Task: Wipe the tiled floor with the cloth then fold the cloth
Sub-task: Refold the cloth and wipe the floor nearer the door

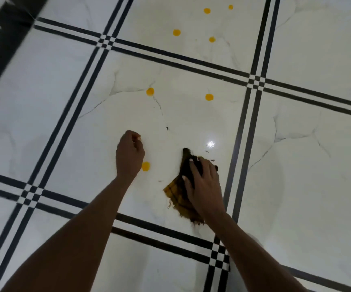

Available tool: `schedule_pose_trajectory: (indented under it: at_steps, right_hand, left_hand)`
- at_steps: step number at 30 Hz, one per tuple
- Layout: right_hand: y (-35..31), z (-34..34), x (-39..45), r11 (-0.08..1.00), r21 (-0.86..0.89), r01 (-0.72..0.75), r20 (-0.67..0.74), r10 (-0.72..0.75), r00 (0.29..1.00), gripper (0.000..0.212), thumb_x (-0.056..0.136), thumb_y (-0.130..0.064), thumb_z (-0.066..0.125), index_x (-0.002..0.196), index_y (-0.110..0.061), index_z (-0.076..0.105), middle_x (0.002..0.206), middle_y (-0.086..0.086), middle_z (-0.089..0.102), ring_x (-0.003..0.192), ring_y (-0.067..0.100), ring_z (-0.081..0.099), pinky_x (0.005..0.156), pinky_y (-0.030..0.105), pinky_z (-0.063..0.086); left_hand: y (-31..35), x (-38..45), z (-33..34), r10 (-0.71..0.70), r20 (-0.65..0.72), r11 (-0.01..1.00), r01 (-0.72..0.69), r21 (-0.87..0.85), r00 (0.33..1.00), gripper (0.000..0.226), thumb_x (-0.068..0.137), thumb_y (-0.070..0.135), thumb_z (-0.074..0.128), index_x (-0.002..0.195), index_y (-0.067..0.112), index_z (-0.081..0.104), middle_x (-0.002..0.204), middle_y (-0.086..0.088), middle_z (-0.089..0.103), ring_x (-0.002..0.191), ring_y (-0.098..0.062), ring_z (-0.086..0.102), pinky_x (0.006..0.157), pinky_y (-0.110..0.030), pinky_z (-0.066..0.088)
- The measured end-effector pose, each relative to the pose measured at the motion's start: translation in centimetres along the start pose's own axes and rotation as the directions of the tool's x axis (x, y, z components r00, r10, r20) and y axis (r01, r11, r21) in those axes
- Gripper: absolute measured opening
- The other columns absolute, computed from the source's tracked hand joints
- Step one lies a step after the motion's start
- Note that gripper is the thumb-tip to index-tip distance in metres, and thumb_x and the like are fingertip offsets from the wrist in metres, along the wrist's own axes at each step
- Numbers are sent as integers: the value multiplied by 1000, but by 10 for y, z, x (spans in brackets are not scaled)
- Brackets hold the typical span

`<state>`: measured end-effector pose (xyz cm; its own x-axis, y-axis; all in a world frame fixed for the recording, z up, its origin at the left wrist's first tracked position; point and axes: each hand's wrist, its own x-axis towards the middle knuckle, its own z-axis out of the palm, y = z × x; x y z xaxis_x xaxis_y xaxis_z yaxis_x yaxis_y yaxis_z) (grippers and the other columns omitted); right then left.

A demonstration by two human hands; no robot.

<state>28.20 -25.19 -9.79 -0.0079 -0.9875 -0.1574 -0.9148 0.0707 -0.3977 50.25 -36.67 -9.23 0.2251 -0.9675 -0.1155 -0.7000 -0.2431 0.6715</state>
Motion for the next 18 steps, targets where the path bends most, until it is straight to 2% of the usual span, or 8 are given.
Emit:
schedule_pose_trajectory:
  at_steps: [3,5,7,10,12,14,16,18]
  right_hand:
    - [0,17,7,997,-45,61,-38,-63,997,52,108,-41,40,148,-12,54,154,15,50,144,36,45,122,57,35]
    - [3,19,8,998,-62,24,-106,-30,994,50,108,-41,39,145,-14,57,150,14,54,140,35,48,119,58,39]
    - [11,14,5,994,-89,-58,-170,42,985,43,106,-39,47,140,-17,62,143,13,59,133,35,53,113,58,44]
    - [20,4,-1,992,-23,-124,-130,120,984,38,103,-37,59,137,-19,62,135,11,59,125,32,55,107,54,47]
    - [22,-2,-6,985,83,-152,-16,154,988,45,100,-34,65,142,-19,56,135,8,56,124,27,53,106,45,48]
    - [23,-5,-4,955,200,-221,56,214,975,44,98,-29,69,139,-17,57,133,6,56,121,23,54,102,34,49]
    - [23,-9,3,907,308,-286,62,281,958,29,100,-22,68,127,-14,61,122,5,60,111,22,60,93,25,50]
    - [23,-12,12,879,361,-313,16,329,944,14,102,-17,64,115,-12,64,110,4,64,98,20,62,80,12,44]
  left_hand:
    - [-7,20,5,93,-66,995,-92,27,993,10,99,10,53,106,10,59,101,-7,66,91,-29,64,78,-43,54]
    - [-9,26,8,188,-112,981,-183,58,976,10,99,10,52,106,10,59,99,-6,64,92,-28,60,76,-38,51]
    - [-3,20,9,285,-124,957,-274,97,950,10,99,10,54,106,11,61,97,-5,63,93,-25,57,73,-30,45]
    - [9,-9,16,383,33,920,-385,76,923,11,97,13,57,106,14,63,96,-1,63,94,-19,57,71,-29,49]
    - [15,-34,23,417,197,898,-436,63,887,12,94,16,58,103,17,65,93,2,64,94,-17,58,70,-31,52]
    - [21,-59,33,421,314,886,-460,59,851,11,90,16,60,99,15,66,89,1,65,93,-19,59,65,-31,49]
    - [26,-79,43,397,357,892,-447,68,846,10,90,19,61,97,15,66,87,-1,66,92,-20,59,63,-29,41]
    - [28,-91,52,343,332,918,-388,79,879,13,95,24,60,103,16,64,89,0,64,92,-18,57,64,-28,41]
